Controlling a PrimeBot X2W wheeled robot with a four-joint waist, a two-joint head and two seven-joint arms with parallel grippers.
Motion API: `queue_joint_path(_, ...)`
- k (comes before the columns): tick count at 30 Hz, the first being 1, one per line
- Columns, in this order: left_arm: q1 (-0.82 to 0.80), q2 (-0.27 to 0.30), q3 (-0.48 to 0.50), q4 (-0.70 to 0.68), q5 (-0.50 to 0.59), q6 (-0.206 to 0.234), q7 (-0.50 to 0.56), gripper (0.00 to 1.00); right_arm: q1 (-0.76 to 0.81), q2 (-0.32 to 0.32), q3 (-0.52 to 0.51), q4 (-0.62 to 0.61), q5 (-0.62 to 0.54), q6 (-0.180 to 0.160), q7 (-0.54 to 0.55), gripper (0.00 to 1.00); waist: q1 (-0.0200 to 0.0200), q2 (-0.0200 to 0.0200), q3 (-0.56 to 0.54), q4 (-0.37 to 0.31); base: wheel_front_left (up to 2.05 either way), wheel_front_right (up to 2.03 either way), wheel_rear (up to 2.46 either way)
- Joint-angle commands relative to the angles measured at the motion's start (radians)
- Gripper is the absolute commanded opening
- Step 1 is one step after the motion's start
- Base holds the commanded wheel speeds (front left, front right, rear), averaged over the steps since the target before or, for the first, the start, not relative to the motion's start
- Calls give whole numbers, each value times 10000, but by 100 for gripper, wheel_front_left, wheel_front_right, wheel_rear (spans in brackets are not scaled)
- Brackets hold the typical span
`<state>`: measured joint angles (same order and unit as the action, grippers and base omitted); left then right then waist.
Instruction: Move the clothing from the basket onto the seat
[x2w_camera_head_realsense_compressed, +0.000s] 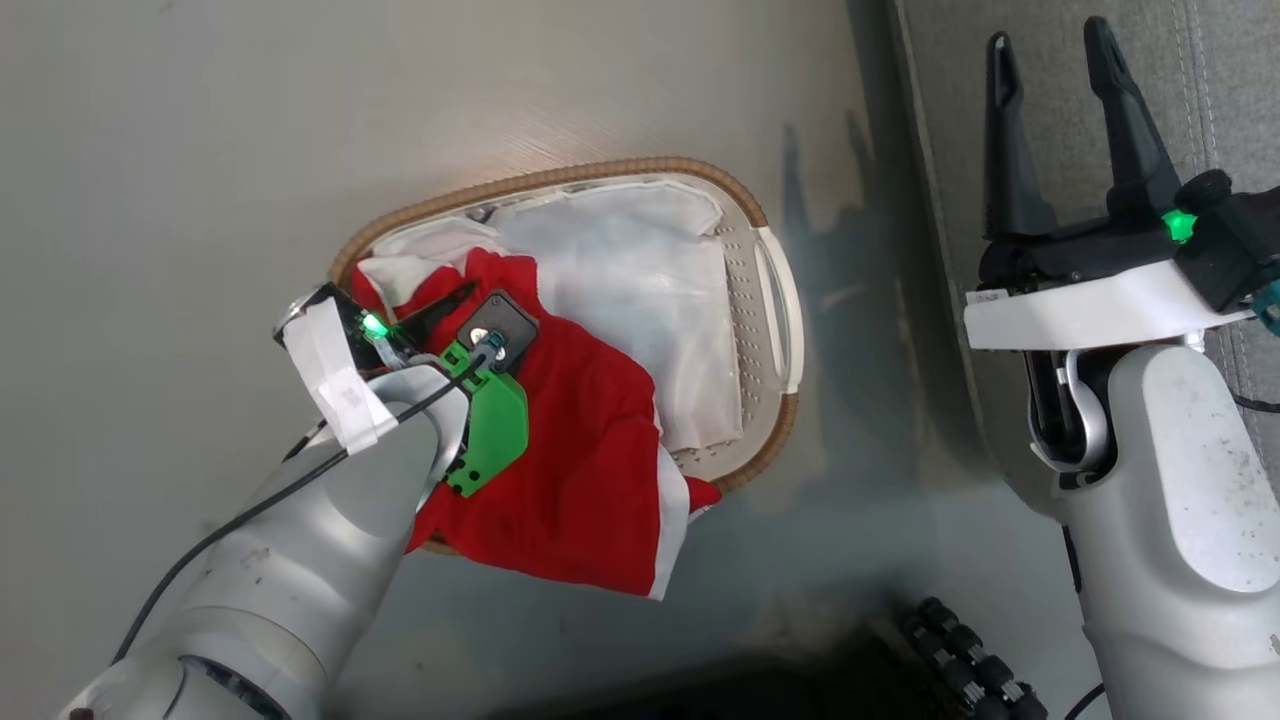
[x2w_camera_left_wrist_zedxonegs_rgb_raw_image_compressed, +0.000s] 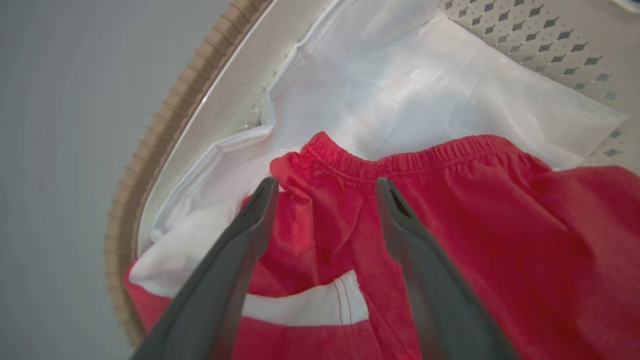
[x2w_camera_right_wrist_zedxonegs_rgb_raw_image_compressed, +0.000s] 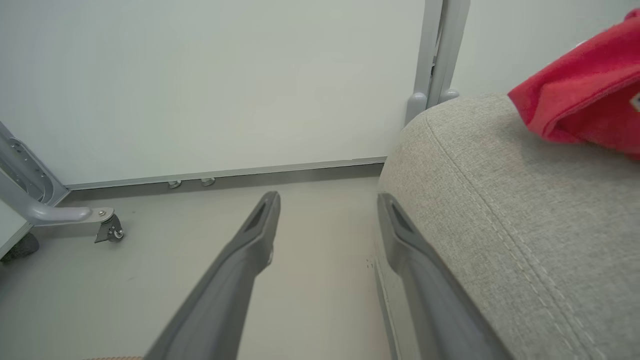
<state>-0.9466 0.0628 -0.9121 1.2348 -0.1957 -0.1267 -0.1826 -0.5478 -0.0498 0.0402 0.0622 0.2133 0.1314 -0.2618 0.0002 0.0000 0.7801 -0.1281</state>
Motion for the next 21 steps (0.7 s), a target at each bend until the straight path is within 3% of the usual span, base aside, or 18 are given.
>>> queue_joint_path(1,-316,167,-34,84,34,61,64,100,-181,-8,47,-120,128,-14,-49,100,-2,0,1286,-1166,0,0,0)
queue_joint_path(6,-719,336,-211,303,181,169,236,100,-296,-8,191,-401,358,-14,-49,100,-2,0,1626,-1440,0,0,0)
queue_joint_path(21,-1226,732,-245,525,74,1456,1490,100,-330,-14,656,-731,966,-14,-49,100,-2,0,1950,-1901,0,0,0)
